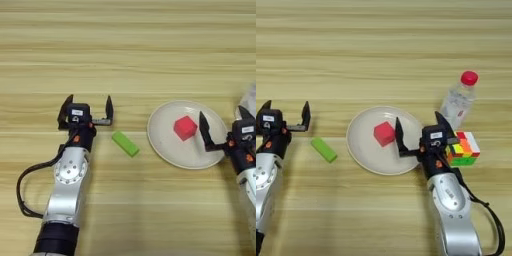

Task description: Move the objects on the table

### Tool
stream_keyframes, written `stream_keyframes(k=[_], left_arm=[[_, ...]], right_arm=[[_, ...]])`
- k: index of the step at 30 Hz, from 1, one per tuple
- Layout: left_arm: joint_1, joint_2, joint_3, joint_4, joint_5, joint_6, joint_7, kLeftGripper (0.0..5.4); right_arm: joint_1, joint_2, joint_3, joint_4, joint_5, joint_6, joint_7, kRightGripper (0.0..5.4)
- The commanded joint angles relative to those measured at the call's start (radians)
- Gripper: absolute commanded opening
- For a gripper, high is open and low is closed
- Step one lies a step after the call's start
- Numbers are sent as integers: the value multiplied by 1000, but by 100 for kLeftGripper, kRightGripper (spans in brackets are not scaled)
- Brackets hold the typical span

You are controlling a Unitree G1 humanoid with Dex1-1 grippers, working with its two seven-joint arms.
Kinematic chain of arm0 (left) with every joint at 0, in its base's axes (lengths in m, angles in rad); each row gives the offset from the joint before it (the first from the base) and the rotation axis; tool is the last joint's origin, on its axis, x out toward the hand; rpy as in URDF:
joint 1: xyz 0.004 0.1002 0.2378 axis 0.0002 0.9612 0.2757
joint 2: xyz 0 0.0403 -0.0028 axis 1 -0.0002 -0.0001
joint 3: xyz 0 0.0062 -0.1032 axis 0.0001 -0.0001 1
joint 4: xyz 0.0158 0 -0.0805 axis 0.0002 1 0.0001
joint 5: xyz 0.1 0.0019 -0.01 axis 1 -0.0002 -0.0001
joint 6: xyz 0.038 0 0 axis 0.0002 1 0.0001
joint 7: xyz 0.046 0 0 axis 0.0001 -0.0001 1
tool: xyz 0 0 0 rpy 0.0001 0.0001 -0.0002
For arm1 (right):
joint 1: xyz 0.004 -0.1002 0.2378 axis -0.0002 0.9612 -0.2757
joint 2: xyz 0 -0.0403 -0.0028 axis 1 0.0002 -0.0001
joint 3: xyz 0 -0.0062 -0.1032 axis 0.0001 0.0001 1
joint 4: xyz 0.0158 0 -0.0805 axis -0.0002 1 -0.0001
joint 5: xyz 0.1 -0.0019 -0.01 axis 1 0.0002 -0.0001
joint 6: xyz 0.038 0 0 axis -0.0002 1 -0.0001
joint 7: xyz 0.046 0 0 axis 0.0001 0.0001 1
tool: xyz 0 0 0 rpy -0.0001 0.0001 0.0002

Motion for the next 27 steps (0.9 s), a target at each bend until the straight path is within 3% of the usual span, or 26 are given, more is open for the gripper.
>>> stream_keyframes(k=[1,10,27], left_arm=[[16,-4,5,10,8,-8,9,535],[21,-1,10,12,8,-9,13,535],[24,-2,20,30,9,-16,19,535]], right_arm=[[-43,-6,43,13,-24,29,23,540],[-99,-9,90,51,-55,62,42,540],[-188,-3,104,235,-44,65,73,540]])
